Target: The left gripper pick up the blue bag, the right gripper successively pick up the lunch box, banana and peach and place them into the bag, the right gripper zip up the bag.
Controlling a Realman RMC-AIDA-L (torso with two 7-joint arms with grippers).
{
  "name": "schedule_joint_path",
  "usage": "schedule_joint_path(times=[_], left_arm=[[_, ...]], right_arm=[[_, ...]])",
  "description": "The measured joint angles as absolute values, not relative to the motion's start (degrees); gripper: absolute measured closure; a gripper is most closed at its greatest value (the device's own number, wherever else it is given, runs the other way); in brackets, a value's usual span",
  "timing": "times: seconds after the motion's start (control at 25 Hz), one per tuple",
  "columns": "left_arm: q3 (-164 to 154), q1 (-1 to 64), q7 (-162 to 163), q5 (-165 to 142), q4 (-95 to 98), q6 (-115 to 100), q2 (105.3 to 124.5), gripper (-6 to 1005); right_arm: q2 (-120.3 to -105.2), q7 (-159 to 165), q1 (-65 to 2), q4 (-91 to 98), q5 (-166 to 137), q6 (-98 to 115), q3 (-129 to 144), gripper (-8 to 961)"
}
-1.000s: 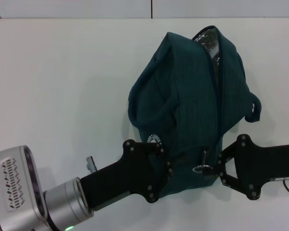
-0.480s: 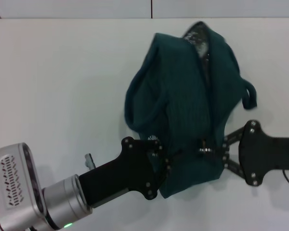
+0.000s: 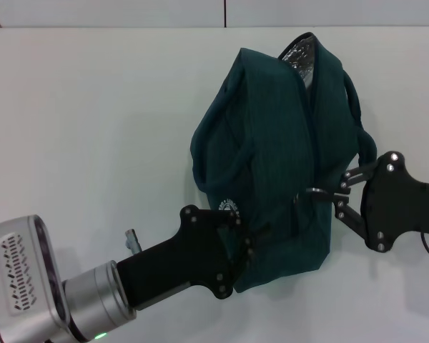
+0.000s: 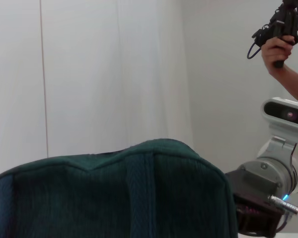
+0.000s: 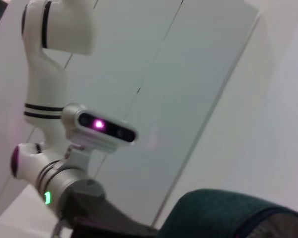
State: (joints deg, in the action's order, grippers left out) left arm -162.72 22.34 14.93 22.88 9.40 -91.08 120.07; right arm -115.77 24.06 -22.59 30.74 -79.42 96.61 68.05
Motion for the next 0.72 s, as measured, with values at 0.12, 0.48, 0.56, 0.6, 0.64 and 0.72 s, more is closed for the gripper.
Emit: schedule_joint_path(times=[0.12, 0.48, 0.56, 0.6, 0.64, 0.72], left_arm=[[-162.77, 22.37, 14.88, 22.87, 9.35, -90.95, 120.05, 875], [-162.78, 22.41, 14.92, 22.94, 9.33, -89.75, 119.97, 860], [-162.77, 22.41, 14.92, 22.83, 9.32, -89.6, 119.97, 857], [-162.77, 22.44, 14.91, 22.6, 9.33, -89.48, 119.97, 855], [-162.77, 22.57, 14.89, 22.22, 9.34, -89.23, 119.97, 853], [-162.76, 22.89, 14.85, 21.64, 9.35, -88.71, 119.97, 850]], right_arm=[[-115.8, 22.23, -22.41, 29.83, -76.92, 97.03, 68.2, 936], [-115.97, 14.52, -22.91, 24.2, -66.64, 100.1, 68.3, 935], [-116.12, 13.5, -23.05, 23.71, -64.87, 100.56, 68.34, 935], [-116.17, 12.91, -23.11, 23.28, -63.78, 100.8, 68.45, 935], [-116.2, 11.97, -23.26, 22.52, -62.41, 101.19, 68.75, 935], [-116.21, 8.97, -23.7, 20.18, -58.43, 102.63, 70.09, 935]])
